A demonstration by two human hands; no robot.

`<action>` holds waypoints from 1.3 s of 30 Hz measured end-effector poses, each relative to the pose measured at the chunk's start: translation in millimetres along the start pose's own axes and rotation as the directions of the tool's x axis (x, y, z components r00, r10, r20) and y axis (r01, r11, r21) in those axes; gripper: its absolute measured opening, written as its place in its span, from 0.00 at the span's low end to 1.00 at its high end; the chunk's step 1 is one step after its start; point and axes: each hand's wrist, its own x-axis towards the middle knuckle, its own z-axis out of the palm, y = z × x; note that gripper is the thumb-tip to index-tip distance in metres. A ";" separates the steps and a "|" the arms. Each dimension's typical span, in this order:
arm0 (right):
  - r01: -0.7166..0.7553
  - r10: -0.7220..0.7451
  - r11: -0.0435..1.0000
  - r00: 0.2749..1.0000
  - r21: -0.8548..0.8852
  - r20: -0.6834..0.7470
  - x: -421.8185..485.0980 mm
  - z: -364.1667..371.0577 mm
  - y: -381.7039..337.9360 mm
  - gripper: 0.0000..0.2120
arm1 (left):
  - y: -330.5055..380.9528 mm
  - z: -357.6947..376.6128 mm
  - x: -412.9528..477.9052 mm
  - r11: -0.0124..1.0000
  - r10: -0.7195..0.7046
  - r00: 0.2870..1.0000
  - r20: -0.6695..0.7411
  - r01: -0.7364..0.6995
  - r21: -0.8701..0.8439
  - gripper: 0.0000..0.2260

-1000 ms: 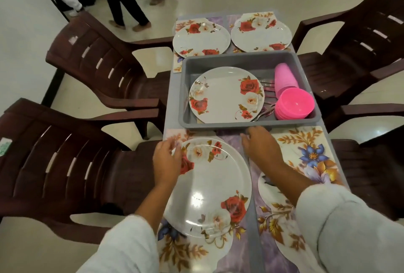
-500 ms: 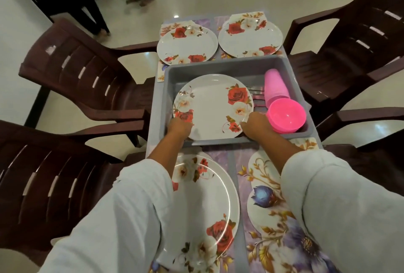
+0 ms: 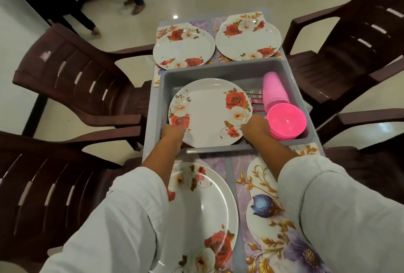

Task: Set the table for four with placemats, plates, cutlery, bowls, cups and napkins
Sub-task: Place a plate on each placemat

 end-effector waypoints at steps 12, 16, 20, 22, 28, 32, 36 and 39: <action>-0.091 0.097 0.991 0.993 0.100 -0.060 -11.9 -16.2 -15.9 0.12 | 6.2 -11.8 -4.4 0.988 0.054 0.994 -0.093 -0.067 -0.142 0.05; -0.080 0.100 0.974 0.991 0.210 -0.089 -19.9 -22.8 -18.1 0.11 | 6.9 -18.9 -13.1 0.976 0.127 0.991 -0.034 -0.131 -0.174 0.06; -0.049 0.090 0.950 0.989 0.307 -0.121 -30.3 -28.9 -18.4 0.09 | 4.2 -27.6 -30.5 0.949 0.188 0.982 0.012 -0.179 -0.258 0.05; -0.042 0.094 0.935 0.986 0.352 -0.134 -38.8 -34.6 -18.0 0.09 | 1.1 -34.1 -41.1 0.935 0.209 0.977 0.029 -0.191 -0.298 0.04; 0.067 0.079 0.833 0.968 0.549 -0.237 -74.2 -48.6 -7.2 0.13 | -11.7 -56.6 -72.4 0.916 0.253 0.963 0.089 -0.209 -0.343 0.05; 0.042 0.159 0.800 0.947 0.599 -0.279 -97.7 -54.1 6.0 0.09 | -28.0 -69.3 -89.0 0.891 0.306 0.939 0.156 -0.224 -0.394 0.05; 0.023 0.267 0.756 0.902 0.654 -0.340 -124.9 -54.7 24.1 0.16 | -48.6 -78.0 -99.5 0.894 0.335 0.912 0.238 -0.228 -0.385 0.08; -0.020 0.303 0.767 0.892 0.641 -0.335 -146.8 -53.6 37.3 0.15 | -62.0 -78.7 -108.7 0.902 0.356 0.886 0.296 -0.243 -0.358 0.10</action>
